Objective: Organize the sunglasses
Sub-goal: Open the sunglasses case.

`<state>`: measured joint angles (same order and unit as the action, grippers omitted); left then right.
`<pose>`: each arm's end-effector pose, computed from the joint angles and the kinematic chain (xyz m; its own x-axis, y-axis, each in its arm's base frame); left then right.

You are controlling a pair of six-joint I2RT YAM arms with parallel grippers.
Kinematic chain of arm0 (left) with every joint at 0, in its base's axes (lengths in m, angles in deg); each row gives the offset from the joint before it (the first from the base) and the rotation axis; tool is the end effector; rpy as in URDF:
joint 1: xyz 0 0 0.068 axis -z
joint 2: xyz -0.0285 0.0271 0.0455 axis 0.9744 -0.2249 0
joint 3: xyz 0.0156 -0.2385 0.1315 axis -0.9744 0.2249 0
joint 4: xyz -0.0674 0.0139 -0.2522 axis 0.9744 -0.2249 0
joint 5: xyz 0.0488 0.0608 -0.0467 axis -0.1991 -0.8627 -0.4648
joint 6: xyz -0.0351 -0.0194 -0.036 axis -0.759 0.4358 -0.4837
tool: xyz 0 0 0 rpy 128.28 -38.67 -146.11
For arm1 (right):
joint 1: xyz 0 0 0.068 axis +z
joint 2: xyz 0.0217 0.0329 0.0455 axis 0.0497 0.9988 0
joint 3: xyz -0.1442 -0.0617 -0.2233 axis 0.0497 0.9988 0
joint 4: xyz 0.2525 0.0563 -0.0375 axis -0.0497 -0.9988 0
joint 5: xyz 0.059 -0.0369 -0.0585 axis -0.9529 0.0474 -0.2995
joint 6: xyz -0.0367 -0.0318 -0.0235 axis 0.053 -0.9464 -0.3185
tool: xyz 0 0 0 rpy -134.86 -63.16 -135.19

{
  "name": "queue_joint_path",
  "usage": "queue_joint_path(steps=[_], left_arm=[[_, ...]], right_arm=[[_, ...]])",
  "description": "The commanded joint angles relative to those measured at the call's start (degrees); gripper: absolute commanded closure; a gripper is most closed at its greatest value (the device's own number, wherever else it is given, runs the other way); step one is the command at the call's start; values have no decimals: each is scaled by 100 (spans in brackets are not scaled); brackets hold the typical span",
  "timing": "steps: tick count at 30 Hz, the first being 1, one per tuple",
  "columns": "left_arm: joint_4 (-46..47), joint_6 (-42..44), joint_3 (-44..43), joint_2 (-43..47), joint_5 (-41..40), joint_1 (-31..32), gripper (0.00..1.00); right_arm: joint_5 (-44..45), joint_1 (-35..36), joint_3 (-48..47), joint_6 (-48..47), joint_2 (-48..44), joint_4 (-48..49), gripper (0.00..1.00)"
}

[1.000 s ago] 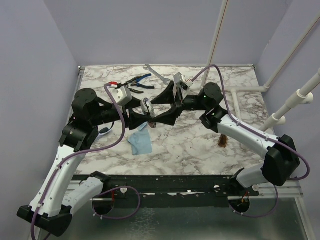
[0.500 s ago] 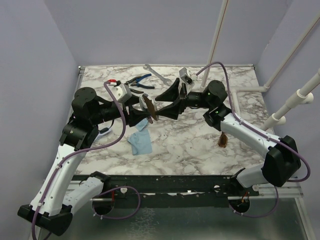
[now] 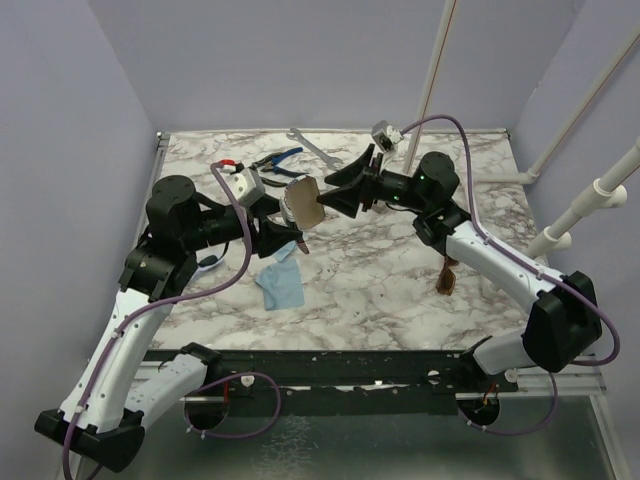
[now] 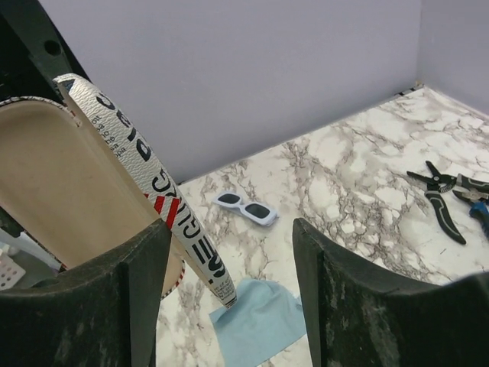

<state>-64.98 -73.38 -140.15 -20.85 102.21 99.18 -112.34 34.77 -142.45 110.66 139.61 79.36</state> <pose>0.1494 -0.0883 0.4261 -0.0602 0.0808 -0.9949 0.9245 0.3803 -0.0251 0.2699 0.1962 0.3666 -0.2246 0.1884 -0.9561 -0.9361 0.2309 0.2654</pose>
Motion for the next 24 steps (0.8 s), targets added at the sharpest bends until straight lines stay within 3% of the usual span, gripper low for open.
queue_joint_path(steps=[1, 7, 12, 14, 17, 24], left_arm=[[-55, -298, -227, 133, 508, 77, 100], [-457, -406, -293, -118, -279, 72, 100], [-1123, 145, -240, -336, -565, 77, 100], [-1406, 491, -214, -396, -503, 77, 100], [-1583, 777, -182, -475, -448, 85, 100], [-1838, 1072, -268, -549, -422, 148, 100]], right_arm=[[251, -93, -119, -432, -21, -280, 35], [-506, -97, -58, -1566, -614, -1285, 29], [1273, 77, 25, -2585, -1659, -2392, 22], [1707, 260, 375, -3110, -2070, -2141, 23], [1631, 534, 869, -3990, -2283, -1261, 29], [2198, 1615, 681, -6348, -1658, -980, 35]])
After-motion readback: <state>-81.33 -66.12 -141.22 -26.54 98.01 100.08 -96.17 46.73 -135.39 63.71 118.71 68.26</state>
